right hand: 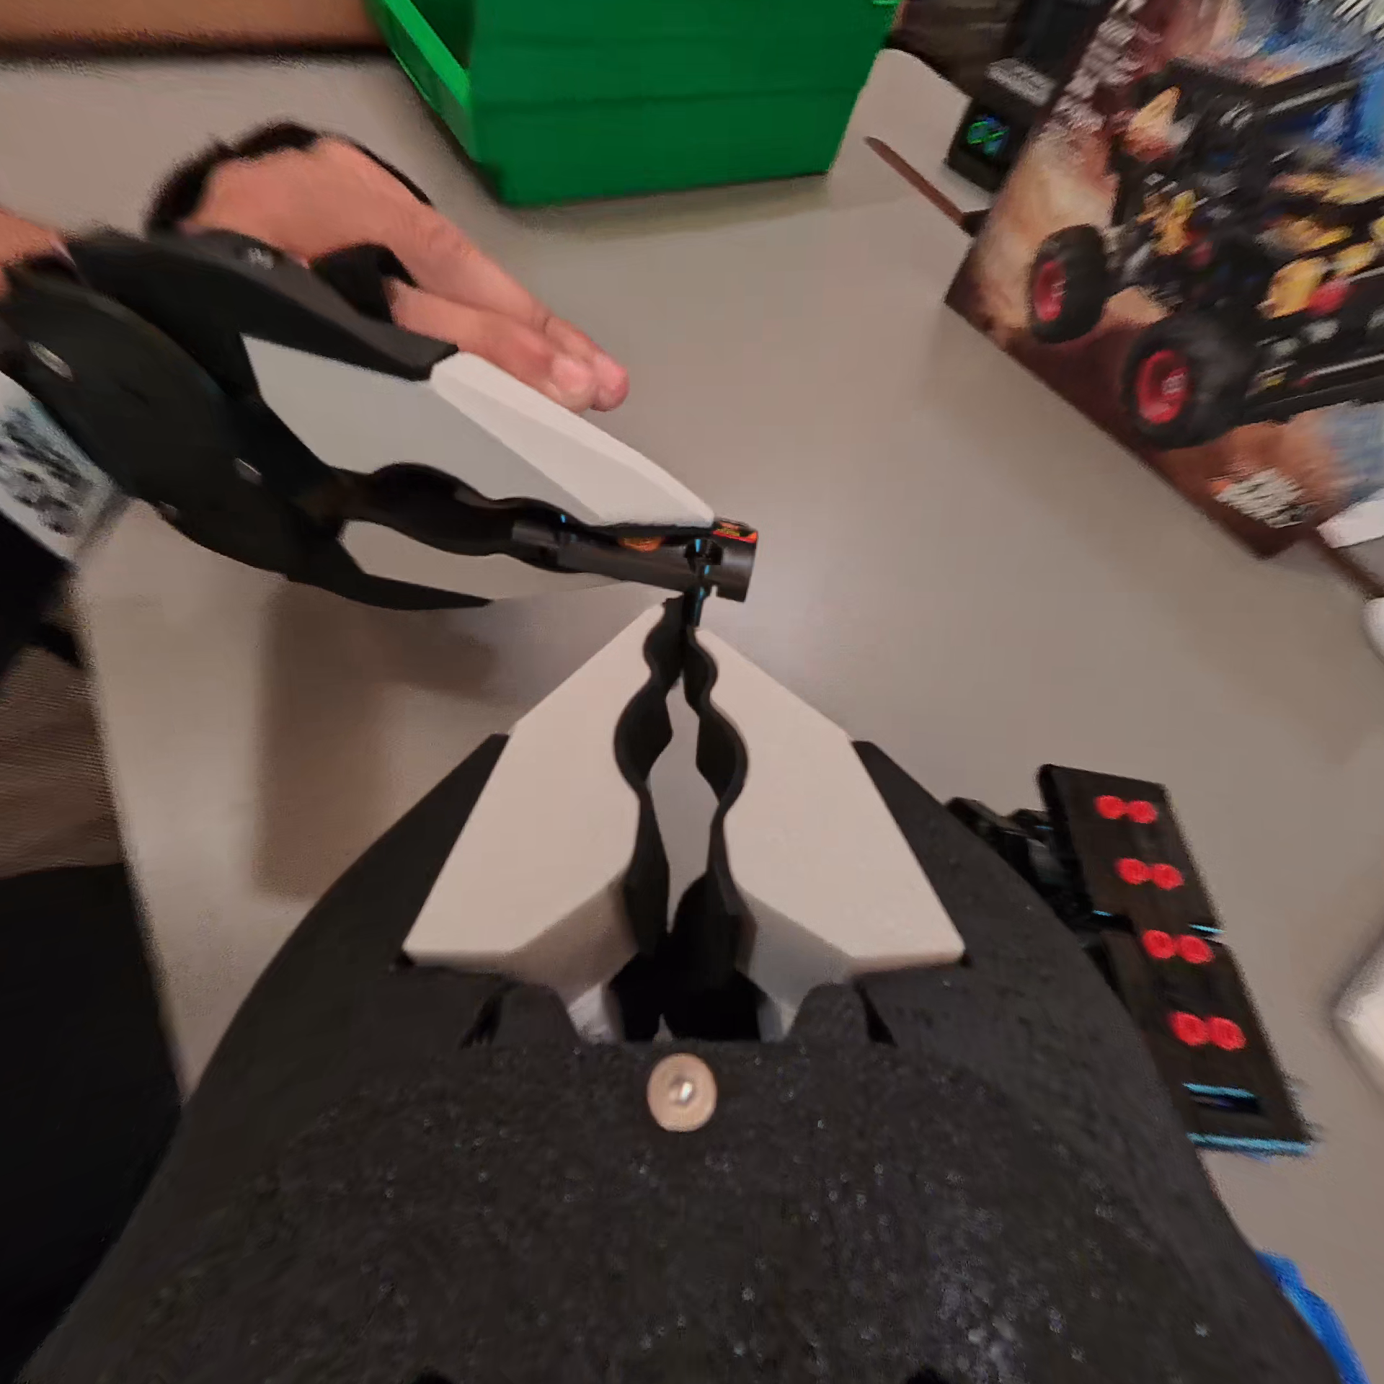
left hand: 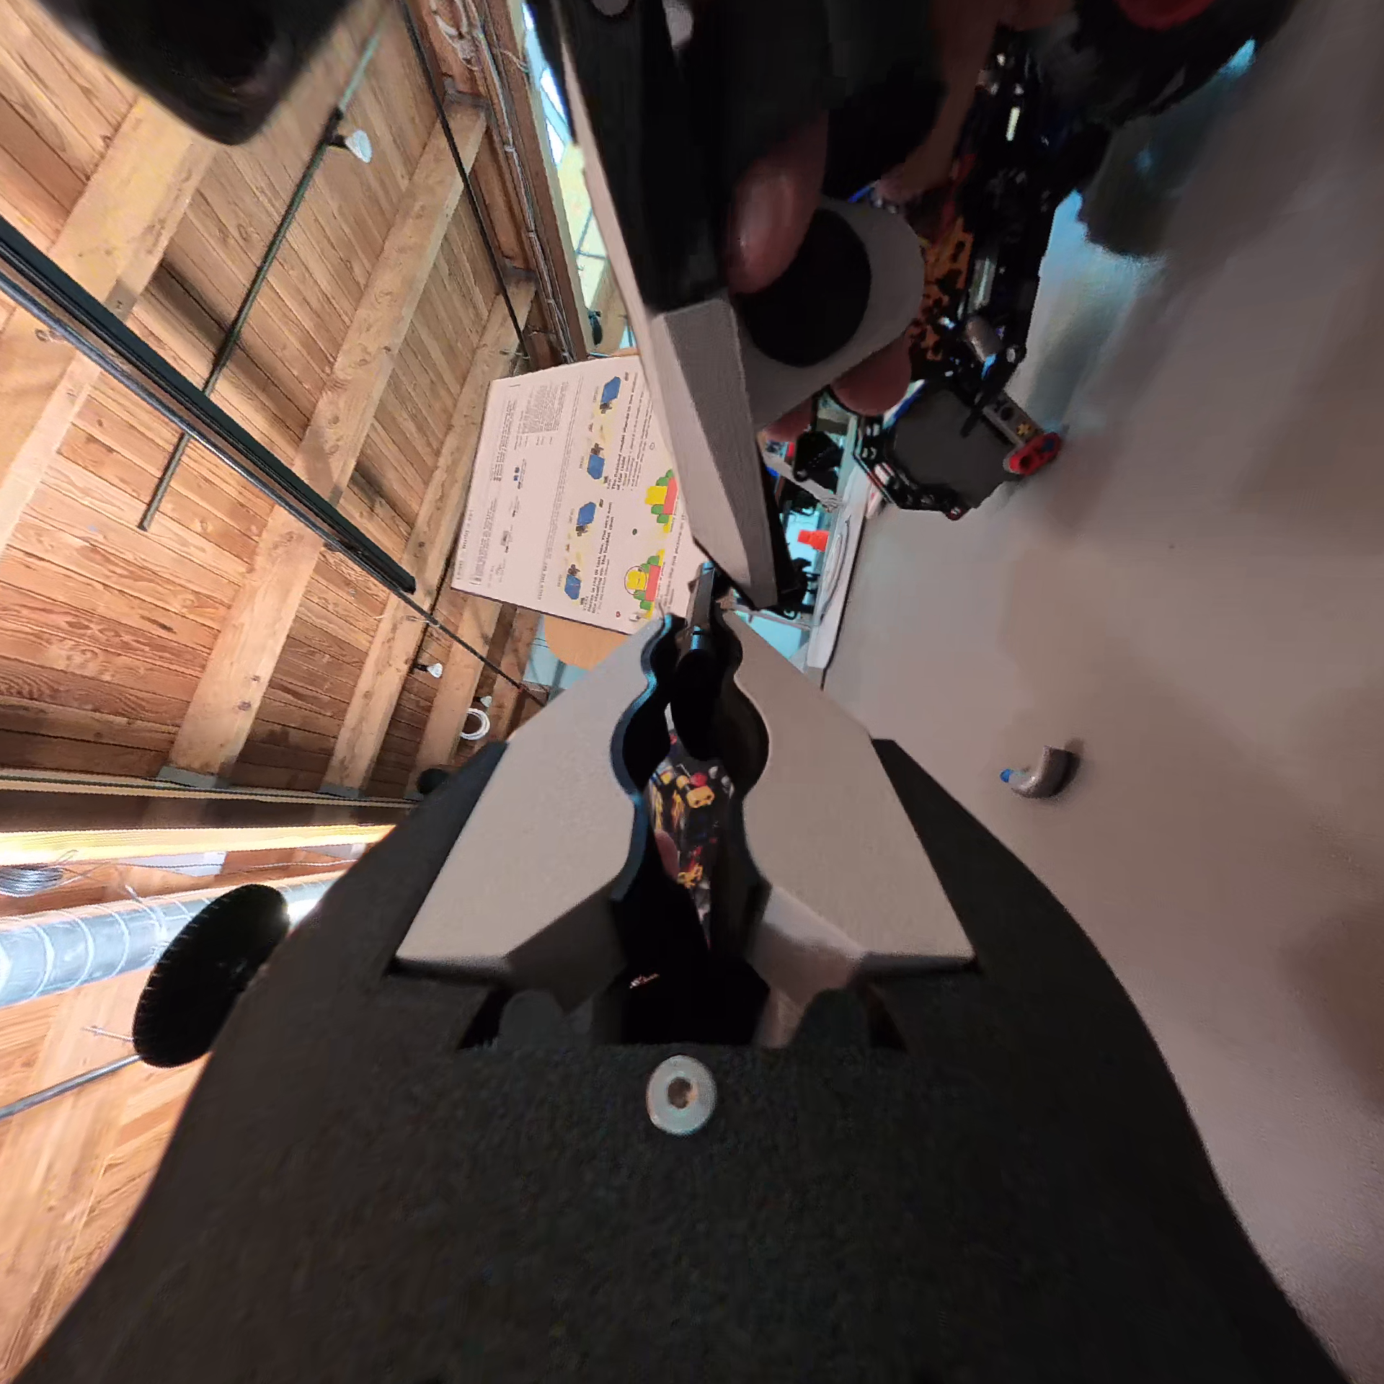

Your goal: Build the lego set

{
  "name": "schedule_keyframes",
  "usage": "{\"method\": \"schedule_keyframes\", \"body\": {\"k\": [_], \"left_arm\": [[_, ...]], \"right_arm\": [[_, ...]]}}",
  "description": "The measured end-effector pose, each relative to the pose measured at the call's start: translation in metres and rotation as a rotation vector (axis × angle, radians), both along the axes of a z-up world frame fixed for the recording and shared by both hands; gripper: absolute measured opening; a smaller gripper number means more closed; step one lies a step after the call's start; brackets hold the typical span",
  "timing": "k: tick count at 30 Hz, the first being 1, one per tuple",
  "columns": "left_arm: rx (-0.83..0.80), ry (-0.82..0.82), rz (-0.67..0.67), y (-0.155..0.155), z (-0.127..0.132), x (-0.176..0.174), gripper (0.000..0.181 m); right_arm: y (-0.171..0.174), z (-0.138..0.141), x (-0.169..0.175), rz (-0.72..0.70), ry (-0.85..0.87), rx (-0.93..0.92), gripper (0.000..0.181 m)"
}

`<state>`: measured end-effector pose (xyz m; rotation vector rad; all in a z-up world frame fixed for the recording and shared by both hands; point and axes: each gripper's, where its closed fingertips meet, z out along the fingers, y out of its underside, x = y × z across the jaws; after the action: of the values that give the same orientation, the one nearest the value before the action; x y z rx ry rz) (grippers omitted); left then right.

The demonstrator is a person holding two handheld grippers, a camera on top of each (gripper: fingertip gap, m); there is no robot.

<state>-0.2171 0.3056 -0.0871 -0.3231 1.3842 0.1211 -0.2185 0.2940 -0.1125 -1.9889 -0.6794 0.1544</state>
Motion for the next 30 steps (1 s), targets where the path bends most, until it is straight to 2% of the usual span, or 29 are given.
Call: {"method": "schedule_keyframes", "body": {"k": [3, 4, 7, 10, 12, 13, 18, 24, 27, 30], "left_arm": [[-0.176, 0.003, 0.051, 0.017, -0.002, 0.004, 0.003], [-0.244, -0.01, 0.094, 0.03, -0.001, 0.002, 0.003], [-0.353, -0.053, 0.091, 0.047, 0.008, -0.005, 0.004], [-0.243, -0.028, -0.008, 0.022, 0.006, -0.001, 0.004], [-0.167, -0.022, -0.054, 0.007, 0.004, 0.0, 0.004], [-0.132, -0.026, -0.088, -0.001, 0.004, -0.001, 0.004], [-0.022, -0.047, -0.199, -0.03, 0.006, -0.005, 0.004], [0.086, -0.12, -0.299, -0.056, 0.017, -0.016, 0.003], [0.11, -0.12, -0.296, -0.06, 0.017, -0.016, 0.004], [0.07, -0.105, -0.246, -0.052, 0.015, -0.012, 0.004]], "right_arm": [[0.005, 0.004, 0.009, -0.084, -0.334, 0.175, 0.0], [0.005, 0.006, 0.007, -0.088, -0.373, 0.199, 0.0], [0.004, 0.006, 0.006, -0.1, -0.263, 0.146, 0.0], [0.004, 0.001, 0.006, -0.075, -0.117, 0.037, 0.008], [0.002, -0.003, 0.004, -0.049, -0.026, -0.043, 0.029], [0.0, -0.005, 0.001, -0.021, 0.012, -0.075, 0.032], [-0.024, -0.003, -0.028, 0.235, 0.206, -0.181, 0.004], [-0.056, 0.011, -0.048, 0.468, 0.445, -0.314, 0.003], [-0.063, 0.011, -0.05, 0.503, 0.527, -0.384, 0.0], [-0.055, 0.007, -0.041, 0.45, 0.525, -0.374, 0.0]]}}
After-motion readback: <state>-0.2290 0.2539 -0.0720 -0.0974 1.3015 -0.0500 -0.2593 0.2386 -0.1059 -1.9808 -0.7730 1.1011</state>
